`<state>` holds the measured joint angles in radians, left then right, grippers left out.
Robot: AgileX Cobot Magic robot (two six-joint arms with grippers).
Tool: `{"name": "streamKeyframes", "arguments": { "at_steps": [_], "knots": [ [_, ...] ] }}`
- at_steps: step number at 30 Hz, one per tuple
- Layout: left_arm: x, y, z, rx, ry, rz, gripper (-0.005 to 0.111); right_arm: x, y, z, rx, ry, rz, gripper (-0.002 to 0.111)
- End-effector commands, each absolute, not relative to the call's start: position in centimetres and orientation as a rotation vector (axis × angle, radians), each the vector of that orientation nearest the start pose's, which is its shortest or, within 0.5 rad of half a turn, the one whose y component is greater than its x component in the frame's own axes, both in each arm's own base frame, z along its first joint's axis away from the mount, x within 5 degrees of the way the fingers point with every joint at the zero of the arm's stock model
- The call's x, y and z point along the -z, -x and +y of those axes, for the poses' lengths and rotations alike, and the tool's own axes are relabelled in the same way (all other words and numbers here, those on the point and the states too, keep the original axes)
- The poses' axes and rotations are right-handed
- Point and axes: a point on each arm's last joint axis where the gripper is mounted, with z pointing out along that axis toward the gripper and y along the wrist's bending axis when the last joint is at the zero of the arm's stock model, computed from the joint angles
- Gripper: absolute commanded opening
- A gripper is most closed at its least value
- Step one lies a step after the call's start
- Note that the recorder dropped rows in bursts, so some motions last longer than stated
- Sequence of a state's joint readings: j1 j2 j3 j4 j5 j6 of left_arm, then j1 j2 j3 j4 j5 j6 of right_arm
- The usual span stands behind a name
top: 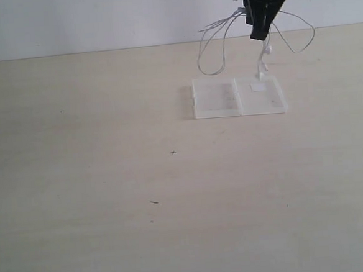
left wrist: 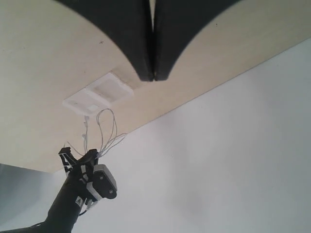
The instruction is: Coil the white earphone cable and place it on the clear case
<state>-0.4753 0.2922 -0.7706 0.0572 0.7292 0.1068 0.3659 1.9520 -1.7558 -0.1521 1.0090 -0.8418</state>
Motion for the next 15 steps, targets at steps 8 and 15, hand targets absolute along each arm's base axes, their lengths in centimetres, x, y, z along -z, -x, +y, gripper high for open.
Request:
{"name": "streamKeyframes", "arguments": {
  "at_steps": [8,15],
  "knots": [
    [-37.8,-2.8,-0.9,0.213,-0.484,1.678,0.0,-25.8,-43.0,13.3,0.314,1.581,2.195,0.0],
    [-37.6,-2.8,-0.9,0.206,-0.49,1.701,0.0,-23.2,-43.7,13.8,0.289,1.666,2.193,0.0]
  ]
}}
